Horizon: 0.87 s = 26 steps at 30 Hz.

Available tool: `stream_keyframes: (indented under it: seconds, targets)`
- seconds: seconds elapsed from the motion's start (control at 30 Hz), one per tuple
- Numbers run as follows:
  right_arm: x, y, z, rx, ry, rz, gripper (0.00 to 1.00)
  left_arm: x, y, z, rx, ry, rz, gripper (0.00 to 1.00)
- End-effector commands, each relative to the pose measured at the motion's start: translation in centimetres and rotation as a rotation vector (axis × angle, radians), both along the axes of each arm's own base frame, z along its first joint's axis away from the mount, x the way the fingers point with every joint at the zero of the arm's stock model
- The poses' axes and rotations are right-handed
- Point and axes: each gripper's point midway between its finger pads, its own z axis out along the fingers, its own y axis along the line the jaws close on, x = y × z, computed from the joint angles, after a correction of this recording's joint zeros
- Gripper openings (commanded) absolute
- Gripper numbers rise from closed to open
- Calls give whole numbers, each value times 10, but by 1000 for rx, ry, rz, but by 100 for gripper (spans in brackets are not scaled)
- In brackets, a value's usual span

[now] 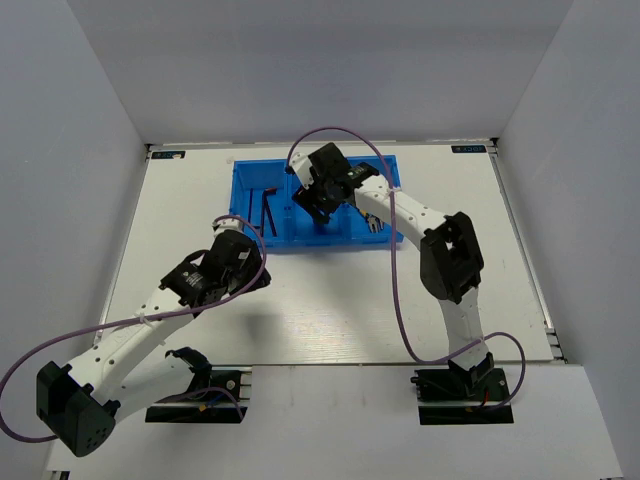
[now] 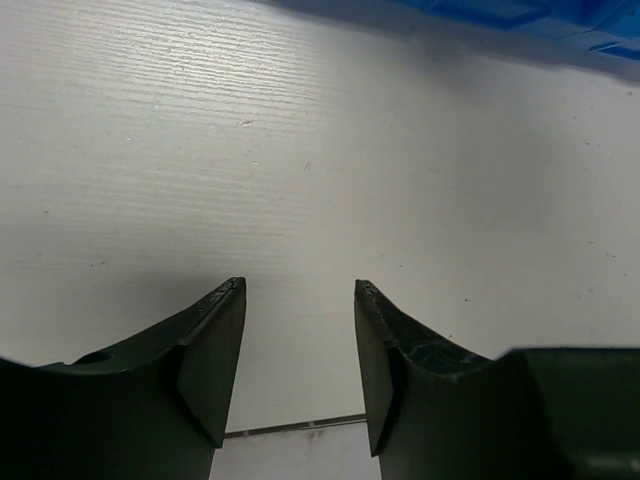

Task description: Sort the tools into containers

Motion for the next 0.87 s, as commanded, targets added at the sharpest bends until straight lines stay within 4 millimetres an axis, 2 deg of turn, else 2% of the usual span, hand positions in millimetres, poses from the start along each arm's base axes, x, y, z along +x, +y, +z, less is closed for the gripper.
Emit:
stream_keyframes:
  seconds: [0.0, 0.03, 0.07, 0.1, 0.13, 0.17, 0.2, 0.23, 0.27, 0.3, 0.33, 0.37, 0.4, 0.43, 0.47, 0.5, 0.53, 0.57, 0.6, 0.63, 0.73, 0.83]
  targets:
    - [-8, -9, 50, 84, -47, -12, 75, 5, -11, 1, -26, -12, -31, 58]
    - [-16, -8, 65, 120, -47, 11, 75, 7, -11, 3, -18, -16, -41, 58]
    - [-26, -11, 60, 135, -6, 32, 77, 8, -15, 3, -26, -14, -49, 58]
    - [-35, -16, 93, 190, -41, 38, 78, 8, -14, 0, -13, -8, -56, 58]
    - [-42, -19, 100, 203, -35, 49, 78, 8, -15, -6, -1, 10, -56, 58]
    - [-53, -30, 84, 181, 9, 37, 80, 9, -17, -7, 1, 11, -72, 57]
    - [-57, -38, 84, 184, 14, 3, 84, 9, -17, -10, 7, 20, -72, 55]
    - [-69, -57, 96, 203, 6, -32, 87, 12, -19, -10, 5, 16, -72, 45]
    - [-80, -73, 75, 163, 58, -59, 90, 12, -21, -15, 3, 25, -78, 42]
    - [-88, -86, 82, 166, 50, -80, 90, 13, -24, -17, -12, 18, -85, 39]
    - [-102, -102, 67, 144, 80, -119, 90, 14, -25, -18, -15, 13, -85, 36]
    - [-109, -113, 72, 155, 65, -149, 90, 12, -26, -22, -20, 18, -91, 33]
    - [-124, -141, 33, 76, 129, -209, 90, 16, -29, -16, -39, -9, -91, 33]
    - [-129, -151, 28, 70, 130, -233, 90, 15, -30, -20, -44, -4, -97, 34]
    - [-133, -163, 43, 97, 65, -278, 90, 15, -29, -20, -44, -16, -104, 45]
    - [-149, -182, 14, 45, 118, -307, 90, 15, -32, -18, -56, -20, -112, 54]
    - [-148, -196, 27, 66, 54, -362, 90, 15, -32, -16, -55, -32, -120, 64]
    - [-150, -205, 23, 53, 57, -390, 90, 17, -32, -14, -53, -44, -129, 76]
    - [-159, -215, 8, 26, 83, -410, 90, 17, -32, -14, -53, -44, -129, 95]
    - [-158, -225, 10, 23, 60, -450, 90, 19, -33, -10, -50, -57, -139, 98]
    - [-169, -250, -6, -22, 56, -527, 90, 24, -34, -4, -34, -78, -149, 99]
    - [-174, -255, -7, -2, 46, -544, 90, 30, -35, 3, -25, -98, -150, 99]
